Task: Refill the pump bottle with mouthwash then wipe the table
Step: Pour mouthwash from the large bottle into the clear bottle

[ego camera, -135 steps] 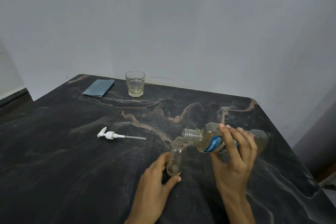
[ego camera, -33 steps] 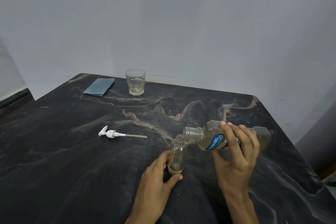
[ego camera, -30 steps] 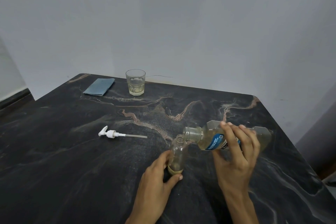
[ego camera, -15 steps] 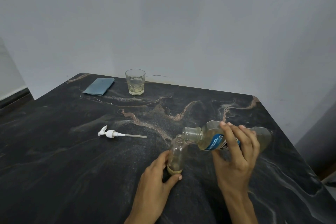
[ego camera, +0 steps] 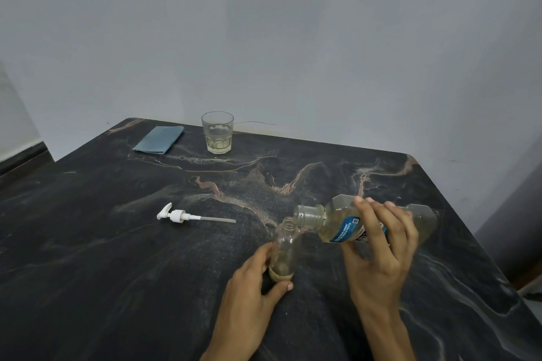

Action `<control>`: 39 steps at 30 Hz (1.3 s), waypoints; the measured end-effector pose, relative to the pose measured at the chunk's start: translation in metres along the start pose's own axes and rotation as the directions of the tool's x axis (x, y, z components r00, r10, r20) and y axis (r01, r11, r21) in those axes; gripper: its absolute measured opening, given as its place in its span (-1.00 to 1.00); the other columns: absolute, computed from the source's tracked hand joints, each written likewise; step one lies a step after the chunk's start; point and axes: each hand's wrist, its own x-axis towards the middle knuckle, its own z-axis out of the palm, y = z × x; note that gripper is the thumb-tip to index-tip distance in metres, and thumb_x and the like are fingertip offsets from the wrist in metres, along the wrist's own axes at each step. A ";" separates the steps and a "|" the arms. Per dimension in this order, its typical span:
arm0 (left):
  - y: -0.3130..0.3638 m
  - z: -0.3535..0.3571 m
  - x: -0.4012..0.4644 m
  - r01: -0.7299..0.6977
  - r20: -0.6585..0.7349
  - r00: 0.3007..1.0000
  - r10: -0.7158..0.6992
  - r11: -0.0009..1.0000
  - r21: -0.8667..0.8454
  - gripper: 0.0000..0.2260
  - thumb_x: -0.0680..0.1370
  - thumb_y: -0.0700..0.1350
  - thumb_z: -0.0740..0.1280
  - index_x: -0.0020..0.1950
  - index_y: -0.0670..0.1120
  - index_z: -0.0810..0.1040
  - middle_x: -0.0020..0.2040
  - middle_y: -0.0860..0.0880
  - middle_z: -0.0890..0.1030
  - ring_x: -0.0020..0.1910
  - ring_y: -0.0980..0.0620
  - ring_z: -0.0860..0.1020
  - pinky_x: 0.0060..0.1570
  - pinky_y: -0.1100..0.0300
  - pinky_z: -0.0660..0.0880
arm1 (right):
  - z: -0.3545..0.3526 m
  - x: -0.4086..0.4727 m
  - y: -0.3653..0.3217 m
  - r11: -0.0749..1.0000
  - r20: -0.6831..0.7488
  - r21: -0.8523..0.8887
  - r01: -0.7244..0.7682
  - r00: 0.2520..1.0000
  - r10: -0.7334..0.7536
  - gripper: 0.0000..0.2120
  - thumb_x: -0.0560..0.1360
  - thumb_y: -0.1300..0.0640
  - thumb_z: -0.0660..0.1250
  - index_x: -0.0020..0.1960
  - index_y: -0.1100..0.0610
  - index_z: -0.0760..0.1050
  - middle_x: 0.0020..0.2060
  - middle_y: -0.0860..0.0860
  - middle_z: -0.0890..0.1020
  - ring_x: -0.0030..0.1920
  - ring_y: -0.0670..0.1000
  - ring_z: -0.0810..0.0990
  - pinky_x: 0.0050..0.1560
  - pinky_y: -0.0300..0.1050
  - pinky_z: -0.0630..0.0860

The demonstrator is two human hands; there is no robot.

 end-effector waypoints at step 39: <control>0.000 -0.001 -0.001 -0.001 -0.003 1.000 0.001 1.000 -0.021 -0.49 0.38 -0.09 0.51 0.22 0.27 0.40 0.10 0.27 0.58 0.12 0.33 0.53 0.19 0.14 0.49 | -0.001 0.001 -0.002 1.000 0.004 0.015 -0.008 1.000 0.008 -0.24 0.16 0.40 0.59 0.26 0.07 0.37 0.12 -0.02 0.44 0.19 0.11 0.38 0.39 -0.01 0.19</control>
